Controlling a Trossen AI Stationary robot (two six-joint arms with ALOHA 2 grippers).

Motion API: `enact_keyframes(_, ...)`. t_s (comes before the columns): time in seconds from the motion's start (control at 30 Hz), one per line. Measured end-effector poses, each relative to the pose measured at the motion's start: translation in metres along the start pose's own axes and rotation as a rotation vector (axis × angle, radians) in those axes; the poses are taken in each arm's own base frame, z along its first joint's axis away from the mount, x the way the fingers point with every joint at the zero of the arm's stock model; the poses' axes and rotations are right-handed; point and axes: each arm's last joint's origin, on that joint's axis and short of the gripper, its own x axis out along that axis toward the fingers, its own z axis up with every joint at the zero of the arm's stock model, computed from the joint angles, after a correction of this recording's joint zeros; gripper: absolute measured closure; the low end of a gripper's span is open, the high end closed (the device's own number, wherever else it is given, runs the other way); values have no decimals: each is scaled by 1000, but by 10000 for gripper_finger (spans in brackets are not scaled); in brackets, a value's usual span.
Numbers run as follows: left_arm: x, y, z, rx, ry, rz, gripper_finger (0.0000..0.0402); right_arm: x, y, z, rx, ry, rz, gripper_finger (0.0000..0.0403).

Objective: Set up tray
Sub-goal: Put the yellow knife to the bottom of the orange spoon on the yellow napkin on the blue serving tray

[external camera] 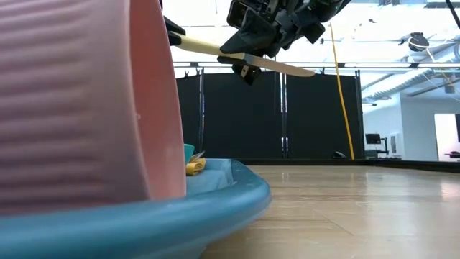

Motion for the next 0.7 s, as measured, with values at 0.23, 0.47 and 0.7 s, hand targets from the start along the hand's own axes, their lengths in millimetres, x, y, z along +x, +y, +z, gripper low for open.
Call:
enact_keyframes(0.23,0,3,2,-79,-21,37,322,0,0,0,-32,-2,2,361)
enact_keyframes(0.47,0,4,2,-121,-23,50,285,0,0,0,-38,0,1,361)
enact_keyframes(0.7,0,7,2,-327,-10,99,281,-1,-1,-1,-44,10,-3,361)
